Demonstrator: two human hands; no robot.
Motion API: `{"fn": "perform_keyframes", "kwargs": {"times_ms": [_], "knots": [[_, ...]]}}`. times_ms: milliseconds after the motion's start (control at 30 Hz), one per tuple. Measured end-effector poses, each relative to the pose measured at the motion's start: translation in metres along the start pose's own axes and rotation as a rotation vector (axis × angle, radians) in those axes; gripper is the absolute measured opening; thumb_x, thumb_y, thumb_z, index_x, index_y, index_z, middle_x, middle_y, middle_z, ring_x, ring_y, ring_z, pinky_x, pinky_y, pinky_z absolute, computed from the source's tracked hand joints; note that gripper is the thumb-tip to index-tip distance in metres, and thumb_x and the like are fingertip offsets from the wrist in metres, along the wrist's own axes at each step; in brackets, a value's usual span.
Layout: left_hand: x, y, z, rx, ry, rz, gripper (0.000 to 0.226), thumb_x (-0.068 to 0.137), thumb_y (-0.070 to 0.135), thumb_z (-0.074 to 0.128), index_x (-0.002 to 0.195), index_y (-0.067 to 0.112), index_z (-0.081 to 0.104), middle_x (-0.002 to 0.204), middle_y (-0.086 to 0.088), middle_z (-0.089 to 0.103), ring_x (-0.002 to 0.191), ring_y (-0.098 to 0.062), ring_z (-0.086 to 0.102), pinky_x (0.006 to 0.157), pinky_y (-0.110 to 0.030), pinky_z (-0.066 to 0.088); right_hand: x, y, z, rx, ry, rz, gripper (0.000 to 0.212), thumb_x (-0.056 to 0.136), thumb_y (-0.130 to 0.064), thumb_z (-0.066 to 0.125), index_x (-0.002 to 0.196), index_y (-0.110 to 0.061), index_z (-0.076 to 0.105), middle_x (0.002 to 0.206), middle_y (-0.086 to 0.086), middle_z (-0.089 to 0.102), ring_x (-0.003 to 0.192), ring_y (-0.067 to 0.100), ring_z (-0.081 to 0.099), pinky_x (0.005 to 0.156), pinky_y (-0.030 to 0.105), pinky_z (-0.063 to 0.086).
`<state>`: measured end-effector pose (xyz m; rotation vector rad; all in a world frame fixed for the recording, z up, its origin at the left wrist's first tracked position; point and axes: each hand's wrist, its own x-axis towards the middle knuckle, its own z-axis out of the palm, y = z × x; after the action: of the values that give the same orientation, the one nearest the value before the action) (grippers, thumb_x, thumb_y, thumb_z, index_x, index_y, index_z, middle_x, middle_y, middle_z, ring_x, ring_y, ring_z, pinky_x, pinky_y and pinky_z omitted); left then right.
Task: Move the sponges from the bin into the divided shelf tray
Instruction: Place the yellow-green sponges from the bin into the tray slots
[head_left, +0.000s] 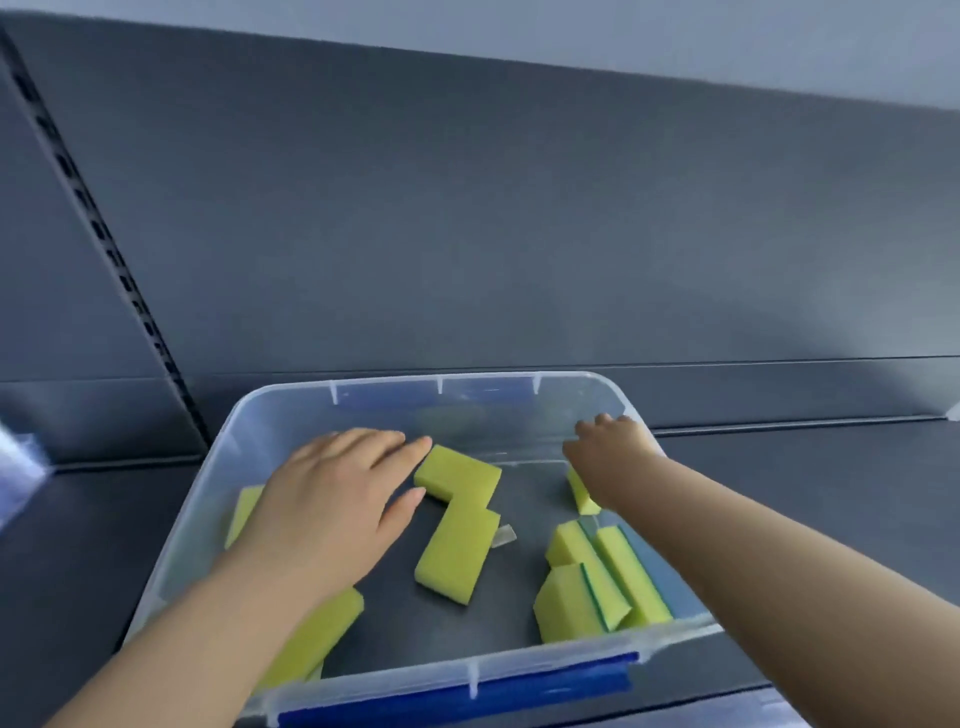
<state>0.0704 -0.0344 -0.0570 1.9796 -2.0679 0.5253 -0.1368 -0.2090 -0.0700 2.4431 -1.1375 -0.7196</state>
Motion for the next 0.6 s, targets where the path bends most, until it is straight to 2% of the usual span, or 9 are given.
{"fn": "perform_keyframes", "kwargs": {"times_ms": [133, 200, 300, 400, 467, 600], "knots": [[0.011, 0.016, 0.014, 0.03, -0.129, 0.093, 0.043, 0.081, 0.039, 0.035, 0.097, 0.024, 0.072, 0.088, 0.006, 0.069, 0.079, -0.019, 0.066, 0.069, -0.032, 0.055, 0.008, -0.003, 0.004, -0.104, -0.021, -0.094, 0.037, 0.091, -0.017, 0.047, 0.128, -0.016, 0.047, 0.129, 0.009, 0.045, 0.119, 0.028, 0.043, 0.094, 0.034, 0.039], [0.018, 0.023, 0.018, 0.05, -0.22, 0.141, 0.041, 0.084, 0.038, 0.033, 0.095, 0.026, 0.07, 0.089, 0.008, 0.067, 0.082, -0.018, 0.064, 0.073, -0.033, 0.053, 0.004, -0.004, -0.001, -0.09, 0.019, -0.131, 0.039, 0.09, -0.018, 0.05, 0.129, -0.015, 0.046, 0.129, 0.01, 0.043, 0.119, 0.028, 0.042, 0.091, 0.034, 0.039], [0.033, 0.026, 0.029, 0.125, -0.446, 0.19, 0.034, 0.096, 0.036, 0.034, 0.12, 0.028, 0.057, 0.116, 0.007, 0.059, 0.109, -0.019, 0.052, 0.092, -0.037, 0.042, -0.014, 0.004, -0.012, 0.007, 0.159, -0.126, 0.042, 0.085, -0.02, 0.057, 0.125, -0.019, 0.044, 0.121, 0.007, 0.041, 0.109, 0.026, 0.043, 0.067, 0.029, 0.038], [0.052, 0.03, 0.04, 0.178, -0.617, 0.228, 0.036, 0.096, 0.037, 0.037, 0.129, 0.029, 0.049, 0.123, 0.004, 0.055, 0.114, -0.022, 0.047, 0.09, -0.038, 0.041, -0.038, 0.014, -0.016, 0.137, 0.26, -0.093, 0.043, 0.081, -0.026, 0.061, 0.12, -0.022, 0.043, 0.115, 0.003, 0.039, 0.099, 0.024, 0.045, 0.047, 0.026, 0.026], [0.066, 0.034, 0.052, 0.183, -0.714, 0.245, 0.04, 0.095, 0.041, 0.042, 0.133, 0.028, 0.044, 0.127, 0.001, 0.052, 0.117, -0.024, 0.047, 0.089, -0.039, 0.044, -0.053, 0.019, -0.014, 0.221, 0.316, -0.081, 0.042, 0.08, -0.027, 0.061, 0.119, -0.024, 0.043, 0.113, 0.001, 0.038, 0.096, 0.023, 0.045, 0.049, 0.027, 0.032], [0.087, 0.048, 0.065, 0.133, -0.993, 0.235, 0.073, 0.08, 0.048, 0.066, 0.142, 0.034, 0.031, 0.143, 0.004, 0.034, 0.126, -0.024, 0.04, 0.088, -0.039, 0.044, -0.077, 0.026, -0.002, 0.366, 0.367, -0.057, 0.044, 0.081, -0.029, 0.06, 0.121, -0.027, 0.041, 0.117, -0.003, 0.038, 0.102, 0.021, 0.043, 0.063, 0.029, 0.049]]}}
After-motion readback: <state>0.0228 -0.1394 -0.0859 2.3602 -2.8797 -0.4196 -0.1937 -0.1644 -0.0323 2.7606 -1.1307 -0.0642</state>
